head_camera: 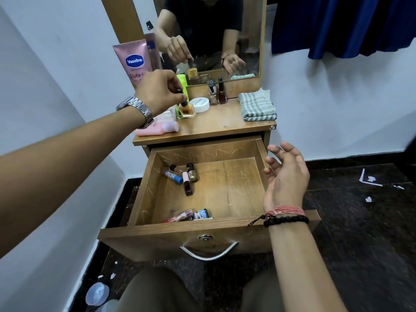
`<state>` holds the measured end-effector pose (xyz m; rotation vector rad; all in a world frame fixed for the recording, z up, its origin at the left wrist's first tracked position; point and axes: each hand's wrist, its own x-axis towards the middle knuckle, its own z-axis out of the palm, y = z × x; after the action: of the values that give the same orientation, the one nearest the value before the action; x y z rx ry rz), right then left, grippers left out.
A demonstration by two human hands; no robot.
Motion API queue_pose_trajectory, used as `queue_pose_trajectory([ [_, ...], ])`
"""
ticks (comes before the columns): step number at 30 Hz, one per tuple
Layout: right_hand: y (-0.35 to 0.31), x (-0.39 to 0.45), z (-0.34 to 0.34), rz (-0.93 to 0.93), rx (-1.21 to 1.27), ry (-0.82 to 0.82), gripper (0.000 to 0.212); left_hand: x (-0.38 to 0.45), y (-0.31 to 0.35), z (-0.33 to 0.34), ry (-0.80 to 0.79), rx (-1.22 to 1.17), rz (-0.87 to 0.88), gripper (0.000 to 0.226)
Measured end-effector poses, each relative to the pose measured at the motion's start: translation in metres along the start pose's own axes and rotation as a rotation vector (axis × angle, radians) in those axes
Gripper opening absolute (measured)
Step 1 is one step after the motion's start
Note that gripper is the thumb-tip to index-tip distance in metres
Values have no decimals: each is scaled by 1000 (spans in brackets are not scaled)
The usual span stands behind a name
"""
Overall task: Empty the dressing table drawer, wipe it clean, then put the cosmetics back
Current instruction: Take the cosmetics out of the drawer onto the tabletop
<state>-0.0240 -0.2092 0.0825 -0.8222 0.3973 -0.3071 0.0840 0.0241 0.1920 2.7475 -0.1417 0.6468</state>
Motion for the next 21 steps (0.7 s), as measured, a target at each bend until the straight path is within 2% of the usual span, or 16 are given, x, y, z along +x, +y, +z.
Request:
queue_pose_trajectory([
  [8, 0, 1, -2, 20, -13, -15, 23, 13, -26, 25, 24, 73, -143, 26],
  [21, 3, 0, 1, 34, -42, -38, 22, 17, -31, 36, 71, 85, -169, 30],
])
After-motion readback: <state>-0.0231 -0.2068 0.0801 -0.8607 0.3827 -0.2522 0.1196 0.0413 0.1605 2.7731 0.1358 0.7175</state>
